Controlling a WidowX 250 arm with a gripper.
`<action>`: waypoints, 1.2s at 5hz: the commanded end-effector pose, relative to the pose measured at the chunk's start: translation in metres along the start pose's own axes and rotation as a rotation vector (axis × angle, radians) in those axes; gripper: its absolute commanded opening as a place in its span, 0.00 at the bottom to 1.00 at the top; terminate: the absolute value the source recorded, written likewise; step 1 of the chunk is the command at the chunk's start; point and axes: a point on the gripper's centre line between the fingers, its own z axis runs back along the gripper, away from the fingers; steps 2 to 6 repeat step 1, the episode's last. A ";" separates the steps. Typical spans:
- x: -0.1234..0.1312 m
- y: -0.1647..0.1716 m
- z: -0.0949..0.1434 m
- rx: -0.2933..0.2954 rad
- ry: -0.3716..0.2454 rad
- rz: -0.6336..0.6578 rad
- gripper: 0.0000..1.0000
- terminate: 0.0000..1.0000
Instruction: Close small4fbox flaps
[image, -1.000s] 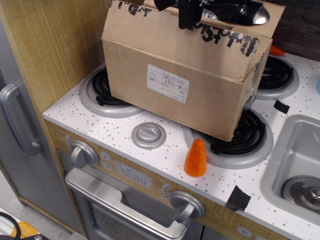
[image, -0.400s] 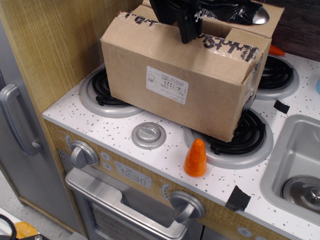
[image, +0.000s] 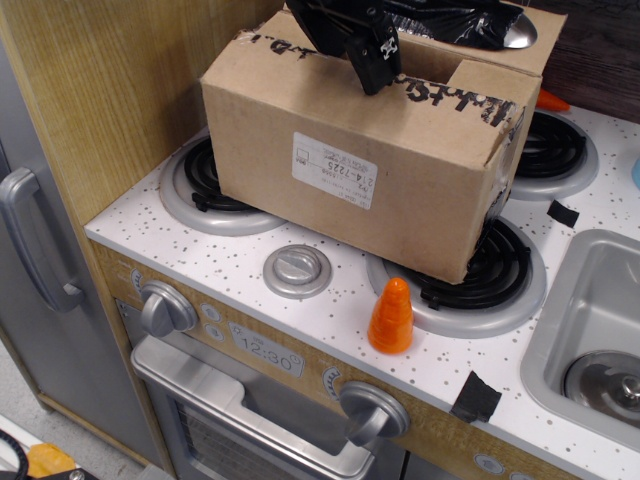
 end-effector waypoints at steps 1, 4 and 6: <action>-0.028 -0.004 -0.028 0.067 0.011 -0.051 1.00 1.00; -0.028 -0.004 -0.028 0.067 0.011 -0.051 1.00 1.00; -0.028 -0.004 -0.028 0.067 0.011 -0.051 1.00 1.00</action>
